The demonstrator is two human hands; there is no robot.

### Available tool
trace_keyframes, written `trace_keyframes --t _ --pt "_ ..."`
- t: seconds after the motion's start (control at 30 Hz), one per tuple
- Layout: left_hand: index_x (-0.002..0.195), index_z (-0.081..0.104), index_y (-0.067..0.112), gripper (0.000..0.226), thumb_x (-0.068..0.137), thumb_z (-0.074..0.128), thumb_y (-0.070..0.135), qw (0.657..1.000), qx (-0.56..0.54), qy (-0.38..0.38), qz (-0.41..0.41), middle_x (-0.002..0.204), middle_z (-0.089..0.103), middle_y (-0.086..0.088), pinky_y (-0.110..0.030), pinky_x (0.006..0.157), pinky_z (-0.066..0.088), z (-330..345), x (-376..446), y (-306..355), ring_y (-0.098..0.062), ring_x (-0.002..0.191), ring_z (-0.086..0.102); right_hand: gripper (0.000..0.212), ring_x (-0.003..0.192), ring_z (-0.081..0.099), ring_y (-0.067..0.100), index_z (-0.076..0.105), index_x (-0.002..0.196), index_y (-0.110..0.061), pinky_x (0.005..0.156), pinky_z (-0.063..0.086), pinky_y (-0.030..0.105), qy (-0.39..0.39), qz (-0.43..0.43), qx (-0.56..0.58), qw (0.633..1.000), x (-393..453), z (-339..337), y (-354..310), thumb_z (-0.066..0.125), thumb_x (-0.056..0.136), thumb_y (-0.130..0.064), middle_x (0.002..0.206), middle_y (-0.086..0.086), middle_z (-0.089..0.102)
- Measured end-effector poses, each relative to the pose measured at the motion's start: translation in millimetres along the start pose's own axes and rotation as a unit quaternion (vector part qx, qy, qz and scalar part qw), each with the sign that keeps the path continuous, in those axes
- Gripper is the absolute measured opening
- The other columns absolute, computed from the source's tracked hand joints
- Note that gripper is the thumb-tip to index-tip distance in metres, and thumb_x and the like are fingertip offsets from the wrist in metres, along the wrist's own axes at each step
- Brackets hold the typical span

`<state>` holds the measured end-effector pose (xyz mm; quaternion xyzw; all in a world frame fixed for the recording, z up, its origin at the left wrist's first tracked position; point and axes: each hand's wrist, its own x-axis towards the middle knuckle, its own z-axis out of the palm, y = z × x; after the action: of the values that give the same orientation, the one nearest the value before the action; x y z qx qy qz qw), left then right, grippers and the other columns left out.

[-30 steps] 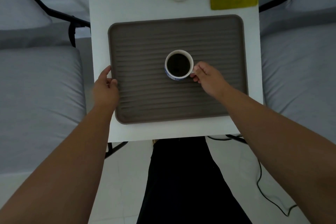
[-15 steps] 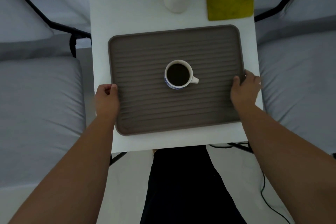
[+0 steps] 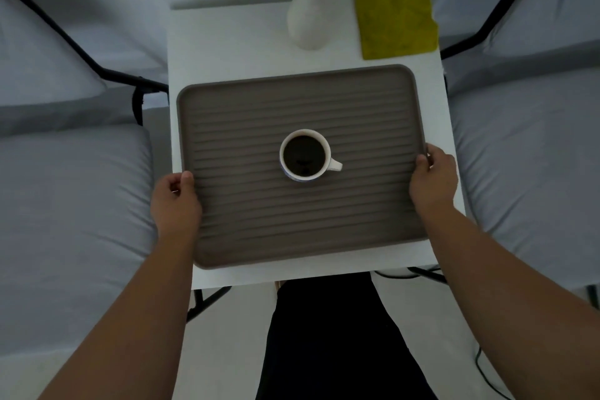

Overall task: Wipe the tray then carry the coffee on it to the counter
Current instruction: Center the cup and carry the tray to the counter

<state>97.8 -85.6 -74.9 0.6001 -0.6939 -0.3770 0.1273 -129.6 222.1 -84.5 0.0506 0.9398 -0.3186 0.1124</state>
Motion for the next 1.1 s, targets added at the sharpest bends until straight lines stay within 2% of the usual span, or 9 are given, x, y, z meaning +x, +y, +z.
trace_keyframes --t 0.2,0.3,0.43,0.57,0.7,0.77,0.87,1.03,1.1 --pt "0.11 0.061 0.002 0.032 0.098 0.051 0.029 1.0 0.003 0.011 -0.004 0.1 0.062 -0.012 -0.032 0.083 0.041 -55 -8 25 -0.024 0.094 0.057 0.033 0.099 0.055 0.031 0.054 0.129 -0.007 0.085 0.032 0.02 -0.026 -0.071 -0.001 0.997 -18 -30 -34 0.047 0.097 -0.013 0.109 0.021 0.055" --pt "0.108 0.061 0.002 0.031 0.097 0.052 0.03 1.0 0.001 0.022 -0.016 0.104 0.066 -0.019 -0.038 0.084 0.044 -91 -18 39 -0.032 0.098 0.061 0.035 0.095 0.054 0.026 0.053 0.131 -0.008 0.086 0.036 0.024 -0.052 -0.092 0.001 0.994 -29 -54 -64 0.047 0.097 -0.015 0.11 0.018 0.054" --pt "0.108 0.06 0.004 0.03 0.098 0.05 0.031 0.999 -0.015 0.036 -0.028 0.104 0.065 -0.017 -0.039 0.083 0.044 -145 -35 62 -0.031 0.099 0.061 0.033 0.09 0.053 0.023 0.054 0.129 -0.011 0.085 0.043 0.033 -0.08 -0.156 0.002 0.985 -42 -88 -110 0.047 0.096 -0.016 0.106 0.014 0.054" --pt "0.113 0.06 0.002 0.033 0.099 0.049 0.029 0.997 -0.033 0.064 -0.039 0.105 0.063 -0.013 -0.038 0.081 0.042 -195 -50 81 -0.028 0.095 0.057 0.032 0.082 0.05 0.018 0.054 0.127 -0.013 0.079 0.042 0.031 -0.107 -0.212 0.004 0.971 -52 -113 -157 0.047 0.096 -0.017 0.099 0.006 0.054" --pt "0.115 0.061 0.0 0.033 0.098 0.052 0.028 0.989 -0.074 0.112 -0.062 0.107 0.064 -0.017 -0.039 0.083 0.042 -238 -72 90 -0.032 0.099 0.059 0.032 0.085 0.048 0.017 0.055 0.127 -0.01 0.078 0.034 0.026 -0.134 -0.251 0.01 0.959 -64 -130 -202 0.048 0.096 -0.016 0.098 0.001 0.05" --pt "0.114 0.061 0.001 0.032 0.098 0.053 0.027 0.984 -0.085 0.138 -0.077 0.101 0.062 -0.012 -0.037 0.081 0.041 -259 -89 93 -0.027 0.094 0.057 0.031 0.086 0.048 0.018 0.056 0.126 -0.01 0.078 0.034 0.026 -0.156 -0.275 0.016 0.949 -70 -138 -222 0.049 0.096 -0.015 0.098 0.003 0.051" --pt "0.111 0.063 0.001 0.03 0.097 0.054 0.026 0.975 -0.113 0.166 -0.092 0.1 0.065 -0.013 -0.035 0.078 0.041 -288 -115 90 -0.027 0.092 0.059 0.03 0.09 0.051 0.022 0.058 0.123 -0.01 0.078 0.034 0.027 -0.191 -0.322 0.005 0.927 -78 -146 -252 0.049 0.095 -0.015 0.102 0.008 0.057" --pt "0.107 0.065 0.004 0.03 0.096 0.055 0.031 0.958 -0.124 0.225 -0.13 0.099 0.067 -0.012 -0.035 0.08 0.042 -329 -165 76 -0.025 0.088 0.057 0.027 0.092 0.052 0.019 0.061 0.119 -0.012 0.083 0.041 0.031 -0.238 -0.377 -0.018 0.895 -103 -156 -296 0.049 0.095 -0.017 0.109 0.01 0.063" --pt "0.105 0.065 0.006 0.029 0.095 0.056 0.031 0.948 -0.127 0.253 -0.142 0.096 0.065 -0.01 -0.034 0.08 0.042 -344 -189 70 -0.025 0.087 0.056 0.028 0.091 0.05 0.017 0.06 0.121 -0.011 0.084 0.039 0.03 -0.259 -0.406 -0.022 0.876 -120 -162 -313 0.05 0.095 -0.016 0.109 0.009 0.063"
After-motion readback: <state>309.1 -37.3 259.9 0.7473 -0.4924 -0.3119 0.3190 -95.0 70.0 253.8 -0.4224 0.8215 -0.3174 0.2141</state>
